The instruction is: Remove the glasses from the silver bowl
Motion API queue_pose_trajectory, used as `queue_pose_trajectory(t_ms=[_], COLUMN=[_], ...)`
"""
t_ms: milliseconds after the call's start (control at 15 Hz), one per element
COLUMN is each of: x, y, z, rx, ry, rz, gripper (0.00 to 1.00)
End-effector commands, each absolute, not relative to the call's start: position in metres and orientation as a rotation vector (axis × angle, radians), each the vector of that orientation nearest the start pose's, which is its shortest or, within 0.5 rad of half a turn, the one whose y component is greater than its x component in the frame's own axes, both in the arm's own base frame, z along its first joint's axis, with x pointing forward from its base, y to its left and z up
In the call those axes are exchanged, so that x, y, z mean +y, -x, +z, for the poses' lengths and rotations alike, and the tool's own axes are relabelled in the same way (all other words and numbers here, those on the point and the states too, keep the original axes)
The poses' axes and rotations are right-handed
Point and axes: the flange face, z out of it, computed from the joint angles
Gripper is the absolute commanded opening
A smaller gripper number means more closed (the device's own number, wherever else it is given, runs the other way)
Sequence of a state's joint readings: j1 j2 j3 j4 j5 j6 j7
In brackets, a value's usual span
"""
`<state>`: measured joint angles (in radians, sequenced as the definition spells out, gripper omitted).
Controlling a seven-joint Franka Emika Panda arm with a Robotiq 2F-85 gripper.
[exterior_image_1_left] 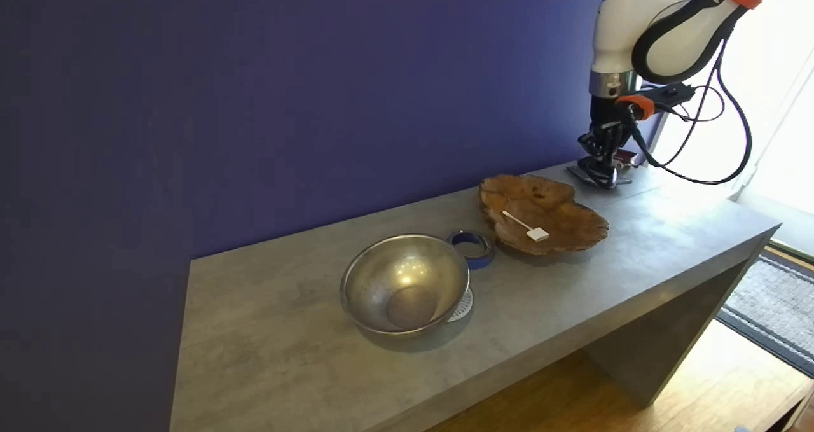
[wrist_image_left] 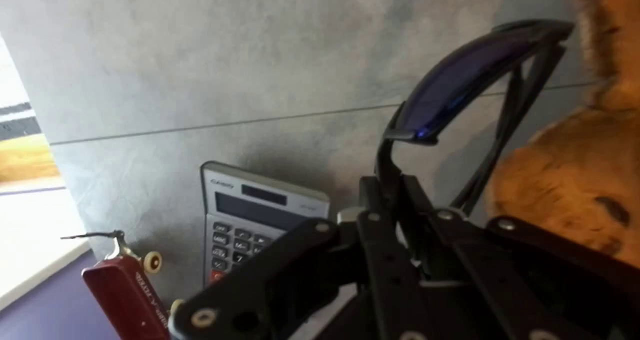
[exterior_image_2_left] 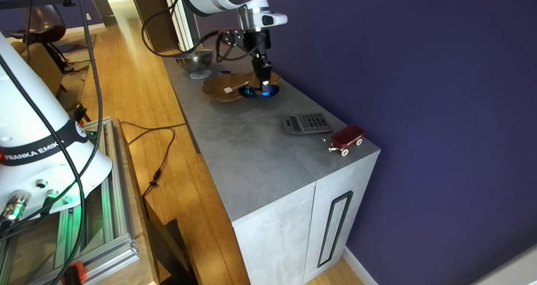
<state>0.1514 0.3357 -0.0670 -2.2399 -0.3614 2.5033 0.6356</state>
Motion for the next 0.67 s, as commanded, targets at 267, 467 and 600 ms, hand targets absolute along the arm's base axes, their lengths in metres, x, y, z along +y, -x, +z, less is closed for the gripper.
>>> queue_pose_trajectory(t_ms=[267,467,600], x=[-0.098,-0.107,-0.106], y=[-0.532,-0.536,-0.536], z=[0.210,0.210,0.210], rx=[-0.003,0.082,0.080], ry=[3.379,3.382,3.383], rz=[-0.080,-0.048,-0.049], gripper=[0.03,0.13,0.13])
